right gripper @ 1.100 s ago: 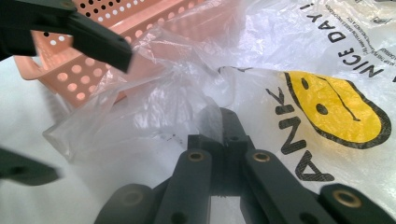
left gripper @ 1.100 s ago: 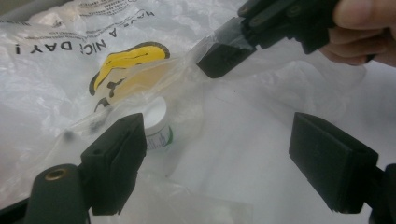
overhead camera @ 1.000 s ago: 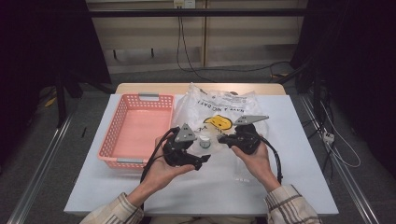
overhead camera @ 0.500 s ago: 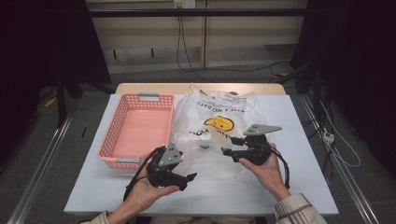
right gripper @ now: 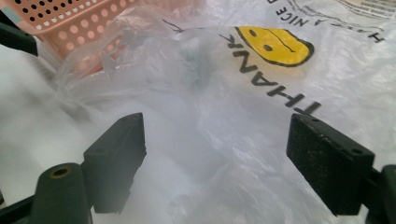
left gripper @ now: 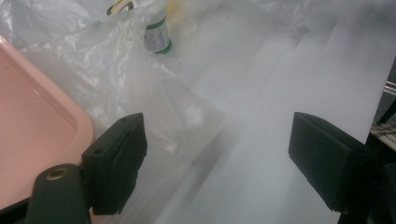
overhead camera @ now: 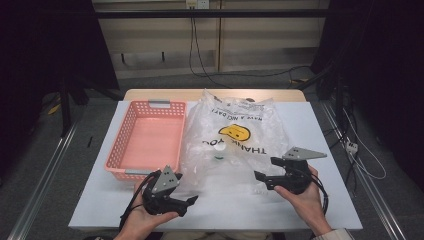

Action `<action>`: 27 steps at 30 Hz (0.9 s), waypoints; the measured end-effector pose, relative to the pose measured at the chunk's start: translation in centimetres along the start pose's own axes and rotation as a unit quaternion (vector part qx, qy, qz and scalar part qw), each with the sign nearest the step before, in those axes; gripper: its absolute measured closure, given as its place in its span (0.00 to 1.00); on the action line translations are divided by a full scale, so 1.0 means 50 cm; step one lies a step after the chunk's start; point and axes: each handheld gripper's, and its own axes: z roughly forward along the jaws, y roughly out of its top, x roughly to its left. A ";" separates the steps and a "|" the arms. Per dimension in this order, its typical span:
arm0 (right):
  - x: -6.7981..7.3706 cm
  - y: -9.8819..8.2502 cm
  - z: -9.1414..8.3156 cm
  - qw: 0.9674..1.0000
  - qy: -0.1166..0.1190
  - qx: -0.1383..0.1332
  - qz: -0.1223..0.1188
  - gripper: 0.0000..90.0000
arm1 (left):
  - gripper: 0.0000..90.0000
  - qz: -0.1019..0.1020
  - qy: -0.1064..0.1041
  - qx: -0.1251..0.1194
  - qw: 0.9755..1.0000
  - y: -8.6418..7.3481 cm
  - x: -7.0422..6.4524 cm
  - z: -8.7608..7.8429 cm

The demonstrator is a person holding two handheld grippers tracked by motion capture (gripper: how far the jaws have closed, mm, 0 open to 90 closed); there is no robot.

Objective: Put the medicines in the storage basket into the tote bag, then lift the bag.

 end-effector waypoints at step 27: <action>-0.035 -0.103 -0.056 0.998 -0.023 0.039 0.031 0.16 | 0.23 -0.003 0.010 0.005 1.000 -0.052 0.011 0.025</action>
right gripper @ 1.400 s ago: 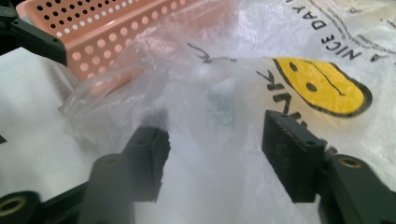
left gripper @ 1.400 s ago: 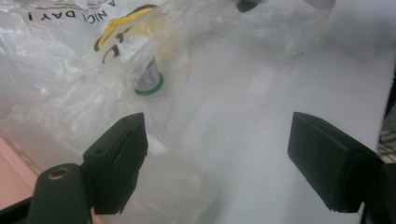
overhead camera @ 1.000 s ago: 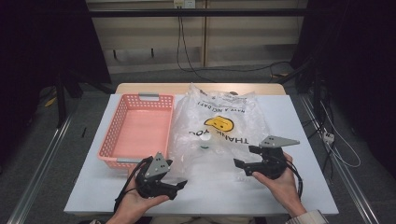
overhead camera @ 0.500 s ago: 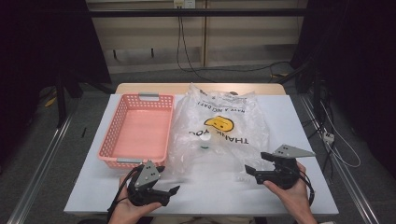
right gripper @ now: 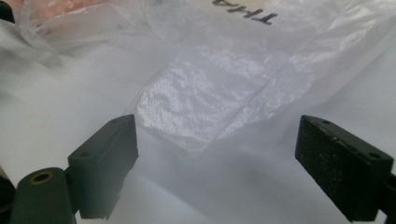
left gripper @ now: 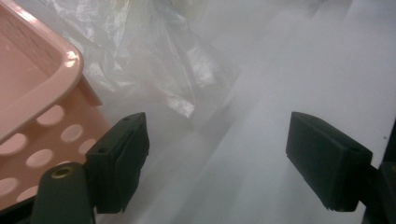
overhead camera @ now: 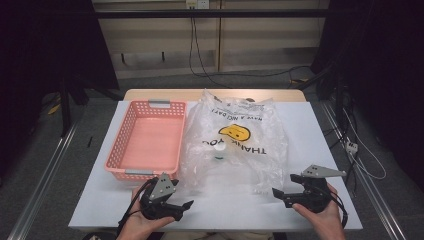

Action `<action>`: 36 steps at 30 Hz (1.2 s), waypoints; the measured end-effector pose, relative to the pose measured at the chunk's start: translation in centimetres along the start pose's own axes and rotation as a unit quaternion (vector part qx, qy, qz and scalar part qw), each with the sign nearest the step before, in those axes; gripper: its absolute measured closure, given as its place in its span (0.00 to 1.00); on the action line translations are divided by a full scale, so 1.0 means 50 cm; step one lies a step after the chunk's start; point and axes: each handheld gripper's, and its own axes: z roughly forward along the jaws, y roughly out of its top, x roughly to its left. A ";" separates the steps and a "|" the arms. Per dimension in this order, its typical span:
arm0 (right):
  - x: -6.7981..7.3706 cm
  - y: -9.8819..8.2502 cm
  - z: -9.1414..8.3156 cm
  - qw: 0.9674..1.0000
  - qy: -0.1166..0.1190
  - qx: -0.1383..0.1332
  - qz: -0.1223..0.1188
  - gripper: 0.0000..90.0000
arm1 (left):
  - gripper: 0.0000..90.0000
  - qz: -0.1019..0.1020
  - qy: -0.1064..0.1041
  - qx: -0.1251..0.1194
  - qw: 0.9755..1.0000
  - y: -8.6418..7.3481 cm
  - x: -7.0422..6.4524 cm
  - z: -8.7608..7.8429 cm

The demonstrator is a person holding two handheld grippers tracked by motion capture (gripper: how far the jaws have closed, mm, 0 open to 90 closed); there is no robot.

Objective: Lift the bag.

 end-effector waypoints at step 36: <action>0.020 0.014 0.070 0.998 0.047 0.038 -0.029 1.00 | 0.60 0.020 -0.027 0.049 0.998 0.066 -0.010 0.145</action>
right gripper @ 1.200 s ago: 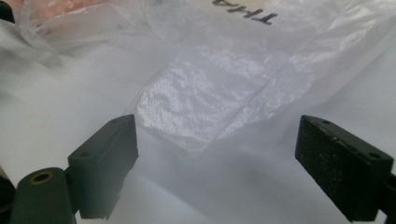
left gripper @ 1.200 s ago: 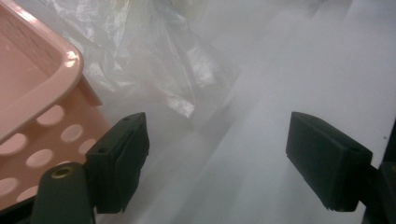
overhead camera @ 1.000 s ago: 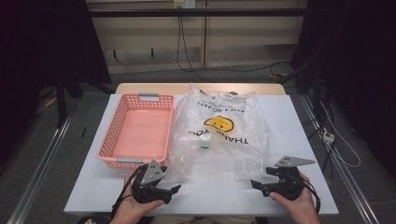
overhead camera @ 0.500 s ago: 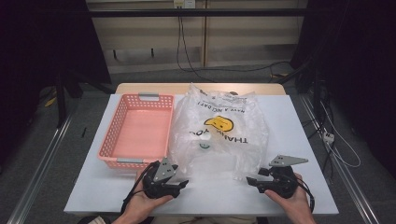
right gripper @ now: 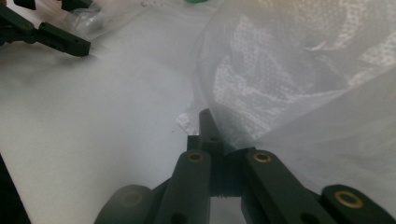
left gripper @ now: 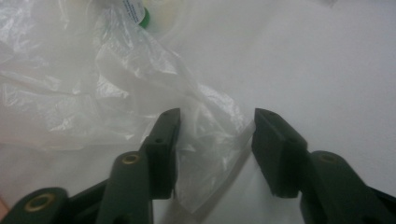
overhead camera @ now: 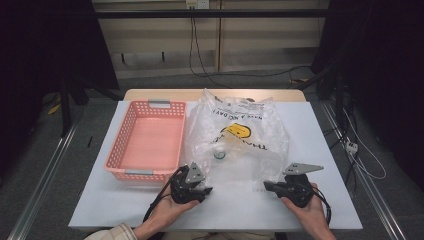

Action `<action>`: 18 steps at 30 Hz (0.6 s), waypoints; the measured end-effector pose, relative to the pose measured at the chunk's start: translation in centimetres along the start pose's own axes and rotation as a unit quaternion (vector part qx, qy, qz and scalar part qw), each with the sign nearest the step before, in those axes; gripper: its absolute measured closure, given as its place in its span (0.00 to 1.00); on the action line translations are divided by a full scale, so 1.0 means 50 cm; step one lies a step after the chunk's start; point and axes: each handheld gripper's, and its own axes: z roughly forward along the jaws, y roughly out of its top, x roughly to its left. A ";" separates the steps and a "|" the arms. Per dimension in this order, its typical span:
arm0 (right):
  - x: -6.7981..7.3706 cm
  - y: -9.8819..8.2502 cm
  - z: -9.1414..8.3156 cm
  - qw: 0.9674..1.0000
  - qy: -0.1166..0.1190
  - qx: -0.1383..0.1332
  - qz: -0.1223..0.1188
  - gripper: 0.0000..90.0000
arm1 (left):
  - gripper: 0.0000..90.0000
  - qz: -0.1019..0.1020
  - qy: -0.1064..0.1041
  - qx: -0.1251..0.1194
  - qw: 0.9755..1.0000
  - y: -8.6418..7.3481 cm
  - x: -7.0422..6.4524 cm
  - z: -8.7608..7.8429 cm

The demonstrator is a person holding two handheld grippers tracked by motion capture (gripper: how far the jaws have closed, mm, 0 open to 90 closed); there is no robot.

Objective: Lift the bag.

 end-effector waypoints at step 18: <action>-0.010 0.025 -0.047 0.998 0.027 -0.061 0.013 1.00 | 1.00 -0.045 -0.048 -0.060 0.996 0.038 0.014 -0.064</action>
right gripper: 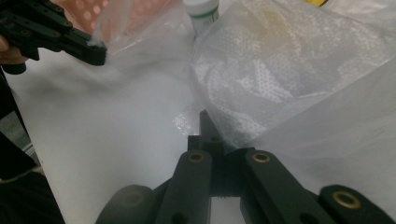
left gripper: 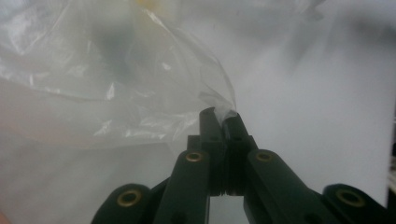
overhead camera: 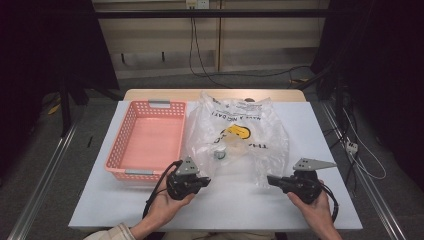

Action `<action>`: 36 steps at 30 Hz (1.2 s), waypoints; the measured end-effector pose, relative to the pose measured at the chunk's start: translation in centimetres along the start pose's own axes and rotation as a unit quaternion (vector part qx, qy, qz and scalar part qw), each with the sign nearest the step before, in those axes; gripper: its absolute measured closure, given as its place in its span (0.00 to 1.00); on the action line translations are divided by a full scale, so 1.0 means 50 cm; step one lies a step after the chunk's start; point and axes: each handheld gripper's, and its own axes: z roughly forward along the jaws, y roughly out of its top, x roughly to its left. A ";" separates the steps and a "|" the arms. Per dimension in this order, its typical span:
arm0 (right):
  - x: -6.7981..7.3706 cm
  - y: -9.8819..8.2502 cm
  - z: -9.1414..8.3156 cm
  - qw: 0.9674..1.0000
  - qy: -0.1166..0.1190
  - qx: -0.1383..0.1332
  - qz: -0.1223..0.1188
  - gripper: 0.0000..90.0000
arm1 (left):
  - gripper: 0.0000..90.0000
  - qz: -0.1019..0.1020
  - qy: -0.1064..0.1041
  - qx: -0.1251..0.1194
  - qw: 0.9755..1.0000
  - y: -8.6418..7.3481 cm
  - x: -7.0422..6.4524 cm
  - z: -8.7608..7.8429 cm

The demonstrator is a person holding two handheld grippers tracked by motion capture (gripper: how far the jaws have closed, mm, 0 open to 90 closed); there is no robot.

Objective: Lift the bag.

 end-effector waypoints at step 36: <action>-0.037 0.281 -0.091 0.987 0.010 -0.161 -0.018 1.00 | 1.00 -0.013 0.016 -0.171 0.985 0.197 0.084 -0.166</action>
